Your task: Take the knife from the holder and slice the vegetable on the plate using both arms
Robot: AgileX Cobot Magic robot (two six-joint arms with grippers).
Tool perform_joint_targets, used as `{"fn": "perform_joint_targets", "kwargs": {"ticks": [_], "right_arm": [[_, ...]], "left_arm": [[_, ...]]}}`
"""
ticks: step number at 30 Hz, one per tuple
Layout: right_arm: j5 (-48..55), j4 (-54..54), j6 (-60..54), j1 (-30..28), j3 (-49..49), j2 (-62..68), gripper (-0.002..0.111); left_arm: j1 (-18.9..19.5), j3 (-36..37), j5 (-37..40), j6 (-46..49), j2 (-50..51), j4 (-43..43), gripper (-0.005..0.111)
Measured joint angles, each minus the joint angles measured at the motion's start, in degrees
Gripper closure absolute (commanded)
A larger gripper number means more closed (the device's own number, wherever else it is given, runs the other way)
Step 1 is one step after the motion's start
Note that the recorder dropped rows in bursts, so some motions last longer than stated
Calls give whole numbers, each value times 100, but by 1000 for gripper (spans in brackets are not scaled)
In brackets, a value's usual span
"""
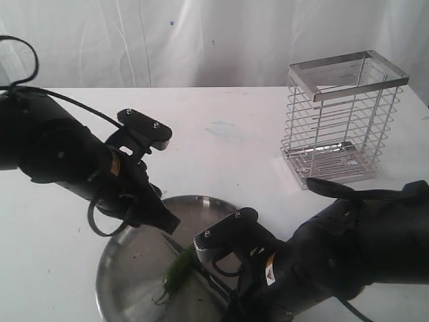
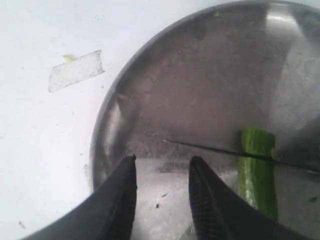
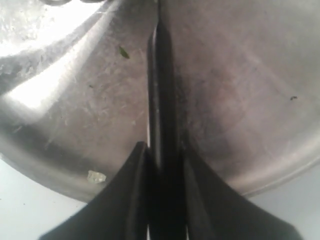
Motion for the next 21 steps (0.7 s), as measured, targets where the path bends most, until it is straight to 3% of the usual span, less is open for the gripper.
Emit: {"fn": "perform_joint_targets", "kwargs": {"ticks": [7,13,18,21], "right_arm": [[23,0,20,0,0,0,108],[131,0,34,0,0,0,108],[144,0,58,0,0,0,108],[206,0,98,0,0,0,108]], "left_arm": [[0,394,435,406,-208,-314,66],[0,1094,-181,901,-208,-1289,66],[0,1356,-593,1603,-208,-2407,44],[0,1356,-813,1963,-208,-2811,40]]}}
